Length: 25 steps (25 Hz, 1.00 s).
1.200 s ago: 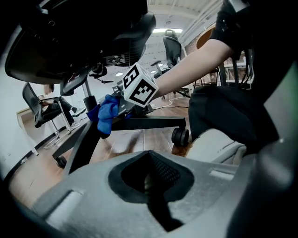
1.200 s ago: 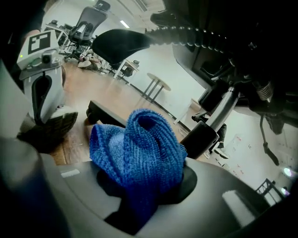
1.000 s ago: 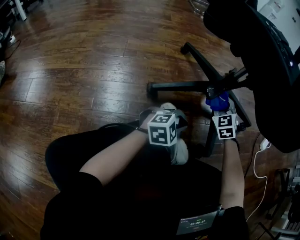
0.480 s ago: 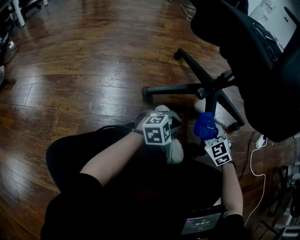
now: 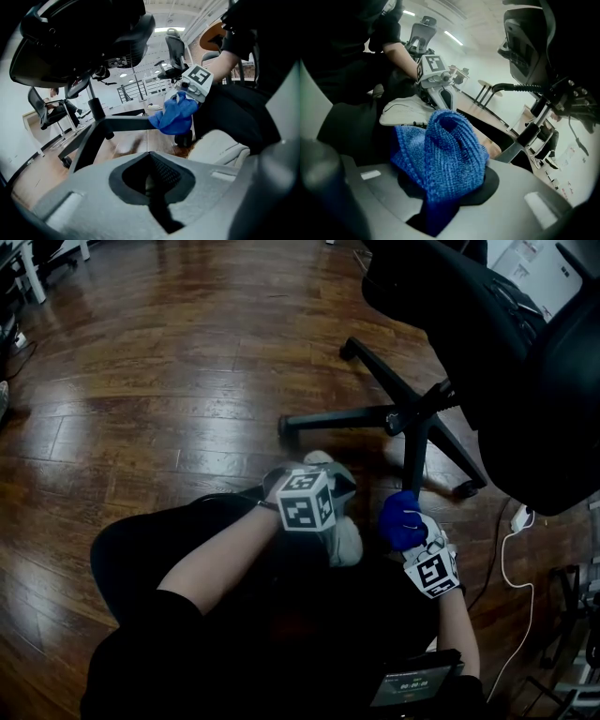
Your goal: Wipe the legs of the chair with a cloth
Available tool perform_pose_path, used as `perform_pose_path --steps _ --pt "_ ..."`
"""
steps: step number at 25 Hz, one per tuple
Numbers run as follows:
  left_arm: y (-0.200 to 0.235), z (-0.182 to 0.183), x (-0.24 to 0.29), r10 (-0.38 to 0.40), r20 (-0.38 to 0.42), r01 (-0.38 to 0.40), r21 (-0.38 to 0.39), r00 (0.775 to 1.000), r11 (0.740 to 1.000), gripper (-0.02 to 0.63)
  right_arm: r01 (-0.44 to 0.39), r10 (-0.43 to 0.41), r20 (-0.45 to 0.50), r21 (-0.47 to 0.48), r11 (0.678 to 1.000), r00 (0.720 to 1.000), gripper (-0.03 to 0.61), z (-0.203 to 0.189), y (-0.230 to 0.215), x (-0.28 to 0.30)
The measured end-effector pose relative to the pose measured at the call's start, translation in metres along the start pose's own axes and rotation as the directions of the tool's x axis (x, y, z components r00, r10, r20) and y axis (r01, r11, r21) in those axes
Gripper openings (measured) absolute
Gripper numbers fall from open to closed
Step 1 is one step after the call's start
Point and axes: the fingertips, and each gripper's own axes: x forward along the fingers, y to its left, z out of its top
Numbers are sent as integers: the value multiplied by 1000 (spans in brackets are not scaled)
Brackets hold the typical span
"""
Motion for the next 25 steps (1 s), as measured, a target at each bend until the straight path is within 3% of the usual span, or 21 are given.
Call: perform_pose_path --steps 8,16,21,25 --pt "0 2 0 -34 7 34 0 999 999 1 43 -42 -24 38 998 999 103 5 -22 13" --pt "-1 5 1 -70 14 70 -7 997 997 1 244 -239 -67 67 968 969 103 16 -126 58" --pt "-1 6 1 -86 11 86 1 996 996 1 300 -293 -68 121 946 954 103 24 -177 77" --pt "0 6 1 -88 12 88 -4 996 996 1 343 -337 -65 143 928 939 103 26 -193 79"
